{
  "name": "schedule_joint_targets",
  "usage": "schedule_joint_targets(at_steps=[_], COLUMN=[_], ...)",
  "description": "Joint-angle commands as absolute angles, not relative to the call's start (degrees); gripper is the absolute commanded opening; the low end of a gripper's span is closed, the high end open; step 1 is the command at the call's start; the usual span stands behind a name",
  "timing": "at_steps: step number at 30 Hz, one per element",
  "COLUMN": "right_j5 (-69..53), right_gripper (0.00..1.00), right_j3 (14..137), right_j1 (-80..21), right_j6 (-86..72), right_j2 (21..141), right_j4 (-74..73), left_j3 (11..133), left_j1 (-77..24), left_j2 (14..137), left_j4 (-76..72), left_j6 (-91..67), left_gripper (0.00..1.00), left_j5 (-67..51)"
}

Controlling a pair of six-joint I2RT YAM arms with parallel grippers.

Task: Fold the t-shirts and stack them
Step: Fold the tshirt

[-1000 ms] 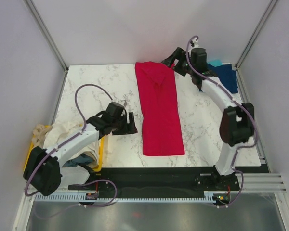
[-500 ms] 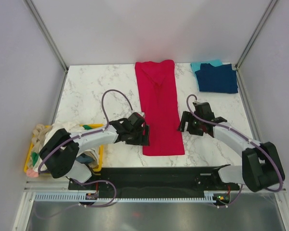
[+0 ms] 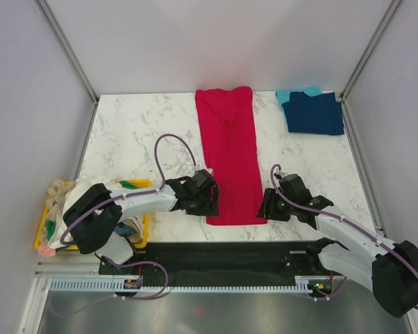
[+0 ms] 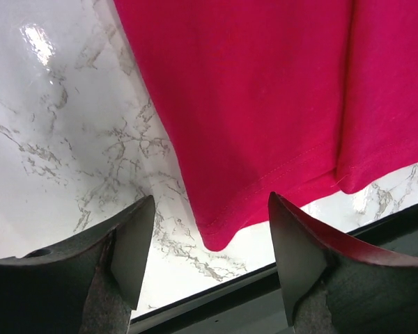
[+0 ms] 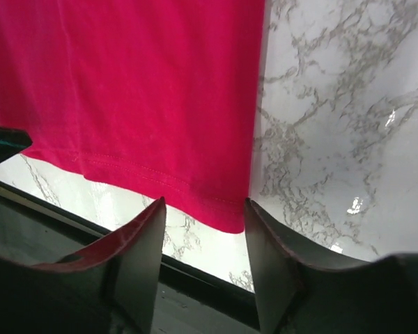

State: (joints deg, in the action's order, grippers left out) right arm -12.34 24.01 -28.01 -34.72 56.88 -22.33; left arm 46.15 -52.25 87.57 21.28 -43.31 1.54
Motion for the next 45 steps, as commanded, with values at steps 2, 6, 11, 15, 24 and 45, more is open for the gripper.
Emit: schedule_joint_targets(at_steps=[2,6,11,15,24,45], right_j5=[-10.72,-9.49,-8.18,-6.95,-4.83,-8.26], right_gripper=[0.49,0.40,0.14,0.00,0.00,0.00], right_j3=[22.59,21.89,19.87,19.07,18.63,13.80], right_j1=[-29.62,-30.85,-31.46,-31.55,-31.55,-34.98], right_j6=[-38.14,-39.55,-41.75,-42.45,-44.03,-50.80], right_j2=[56.59,58.09,58.89,57.83,54.93,46.41], right_j4=[-21.80,-20.48,-18.81,-18.98,-20.21,-19.87], left_j3=[43.95,43.33,41.57,40.26,33.05,31.03], left_j1=[-53.35,-53.70,-54.14,-54.14,-54.14,-54.23], left_j2=[87.54,87.80,87.89,87.54,77.53,72.51], left_j4=[18.81,17.93,16.53,16.17,23.72,19.78], left_j6=[-46.67,-47.11,-47.29,-46.93,-52.99,-55.55], left_gripper=[0.73,0.70,0.63,0.36,0.02,0.43], left_j5=[3.34,3.08,3.08,2.90,9.23,5.10])
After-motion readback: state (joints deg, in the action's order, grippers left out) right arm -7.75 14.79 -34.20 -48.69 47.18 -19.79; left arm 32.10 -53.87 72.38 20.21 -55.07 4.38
